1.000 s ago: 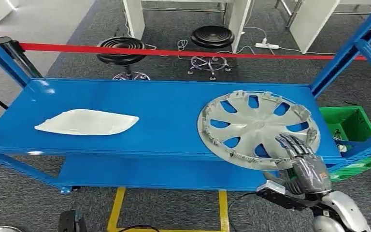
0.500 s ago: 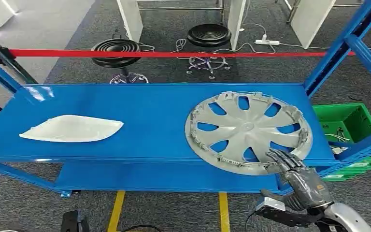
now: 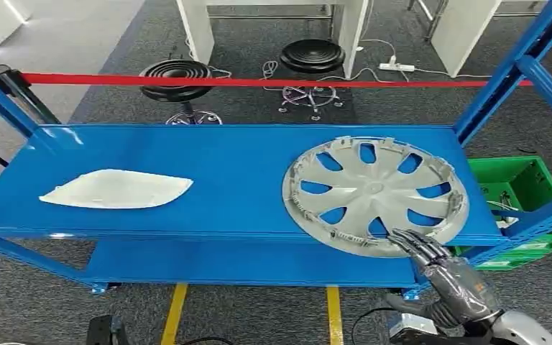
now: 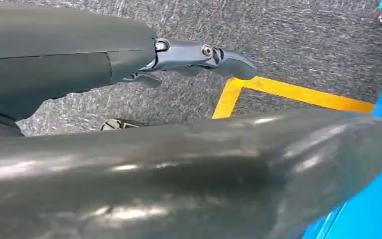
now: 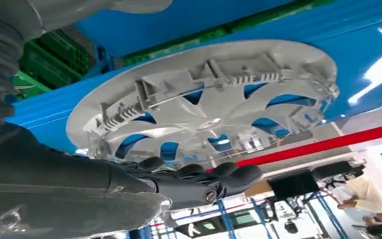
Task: Take the parts from the cabinet and place them on the table.
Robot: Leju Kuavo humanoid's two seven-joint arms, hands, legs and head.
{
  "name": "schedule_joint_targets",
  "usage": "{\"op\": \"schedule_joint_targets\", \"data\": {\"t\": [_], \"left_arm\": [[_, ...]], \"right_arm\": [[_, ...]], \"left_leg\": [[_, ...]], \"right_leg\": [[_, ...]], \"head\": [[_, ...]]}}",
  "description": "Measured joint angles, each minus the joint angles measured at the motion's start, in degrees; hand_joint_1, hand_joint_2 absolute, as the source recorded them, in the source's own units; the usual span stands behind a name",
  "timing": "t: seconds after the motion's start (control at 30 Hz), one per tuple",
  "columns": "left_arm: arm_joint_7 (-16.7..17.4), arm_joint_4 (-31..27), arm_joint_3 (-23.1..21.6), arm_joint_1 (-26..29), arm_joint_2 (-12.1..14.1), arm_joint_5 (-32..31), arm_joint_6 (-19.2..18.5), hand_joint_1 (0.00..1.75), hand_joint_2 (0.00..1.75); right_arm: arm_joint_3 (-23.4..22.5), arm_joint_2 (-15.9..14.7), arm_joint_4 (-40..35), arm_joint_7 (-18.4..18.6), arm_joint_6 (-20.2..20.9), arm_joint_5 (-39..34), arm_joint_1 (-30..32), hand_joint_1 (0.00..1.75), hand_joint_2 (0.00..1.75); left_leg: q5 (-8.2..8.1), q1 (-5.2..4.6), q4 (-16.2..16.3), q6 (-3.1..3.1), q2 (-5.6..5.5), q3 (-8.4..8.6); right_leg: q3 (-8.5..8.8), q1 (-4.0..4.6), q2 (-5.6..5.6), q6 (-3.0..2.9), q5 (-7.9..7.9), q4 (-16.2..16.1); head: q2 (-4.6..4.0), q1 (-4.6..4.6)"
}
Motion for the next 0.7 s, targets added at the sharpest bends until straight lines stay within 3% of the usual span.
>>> {"op": "schedule_joint_targets", "data": {"t": [0.17,0.7], "left_arm": [[0.04,0.0,0.0,0.0,-0.04,-0.53,-0.04,0.0,0.0],[2.32,0.42,-0.28,1.07,-1.73,-3.87,0.7,0.0,0.0]], "right_arm": [[0.74,0.0,0.24,0.15,0.24,0.83,-0.81,0.0,1.75],[5.87,5.64,16.34,-0.44,2.14,10.55,-19.64,0.0,1.75]], "left_leg": [[-0.01,-0.01,0.0,0.01,0.0,-0.01],[0.14,-0.07,0.01,0.19,0.18,-0.03]], "right_leg": [[0.05,-0.02,0.02,0.03,0.02,-0.05],[0.02,-0.08,0.11,0.15,0.23,-0.09]], "head": [[0.0,0.0],[0.0,0.0]]}}
